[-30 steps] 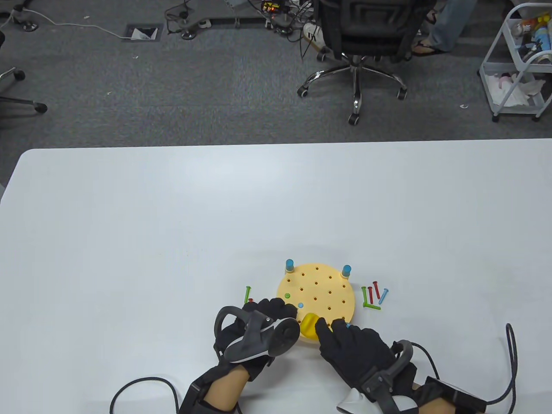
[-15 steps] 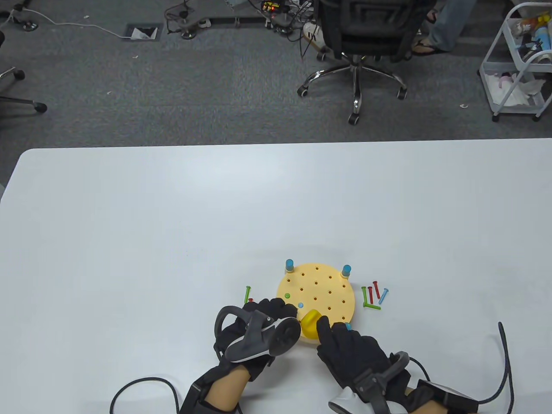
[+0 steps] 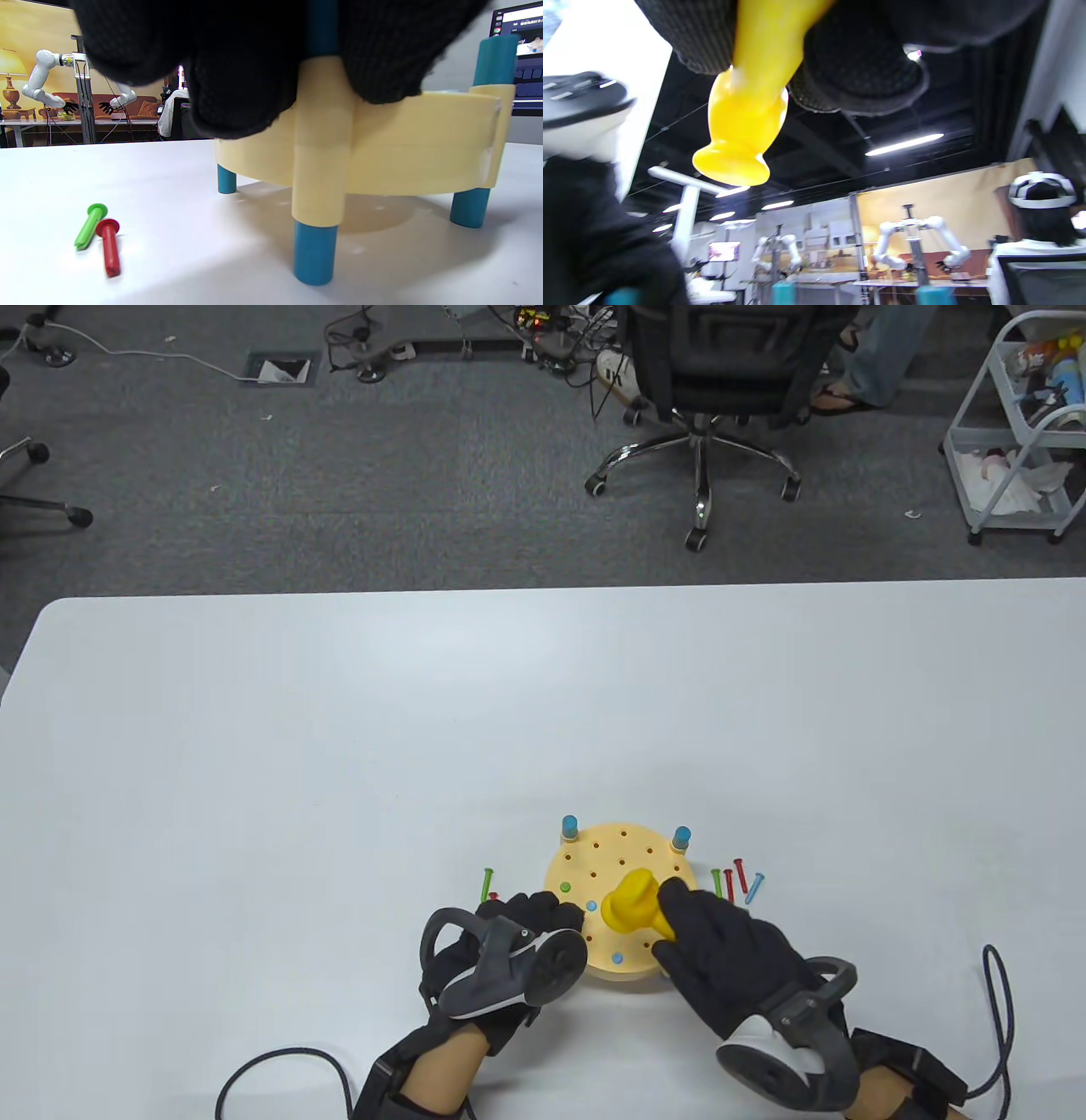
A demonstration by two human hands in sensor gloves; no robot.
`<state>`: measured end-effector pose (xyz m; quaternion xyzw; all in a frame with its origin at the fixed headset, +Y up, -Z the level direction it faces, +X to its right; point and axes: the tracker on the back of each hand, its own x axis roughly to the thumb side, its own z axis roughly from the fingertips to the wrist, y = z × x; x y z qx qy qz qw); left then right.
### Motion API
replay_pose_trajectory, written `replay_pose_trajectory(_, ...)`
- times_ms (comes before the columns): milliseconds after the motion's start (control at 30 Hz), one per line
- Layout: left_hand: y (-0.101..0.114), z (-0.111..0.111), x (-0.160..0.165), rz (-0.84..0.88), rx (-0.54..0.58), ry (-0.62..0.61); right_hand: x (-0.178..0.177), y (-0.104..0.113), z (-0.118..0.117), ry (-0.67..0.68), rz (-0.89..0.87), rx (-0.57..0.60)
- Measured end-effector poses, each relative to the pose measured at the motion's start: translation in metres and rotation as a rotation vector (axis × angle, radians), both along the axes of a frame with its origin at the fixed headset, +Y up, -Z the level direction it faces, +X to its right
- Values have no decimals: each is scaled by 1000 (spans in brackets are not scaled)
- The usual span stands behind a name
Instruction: Hammer toy nails into tap bench
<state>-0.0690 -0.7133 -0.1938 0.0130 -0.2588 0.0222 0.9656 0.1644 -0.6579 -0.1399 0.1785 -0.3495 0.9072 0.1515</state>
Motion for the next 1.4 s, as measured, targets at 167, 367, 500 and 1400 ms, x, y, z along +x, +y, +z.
replay_pose_trajectory(167, 0, 0, -1, -2, 8, 1, 60, 1, -41, -90, -170, -143)
replay_pose_trajectory(367, -1, 1, -1, 4, 15, 0, 113, -26, -76, -149, -249, -275)
replay_pose_trajectory(500, -1, 1, -1, 17, 27, -2, 132, -50, -91, -185, -262, -345)
replay_pose_trajectory(1400, -21, -45, -66, -86, -65, 426, 164, -69, -99, -259, -323, -382)
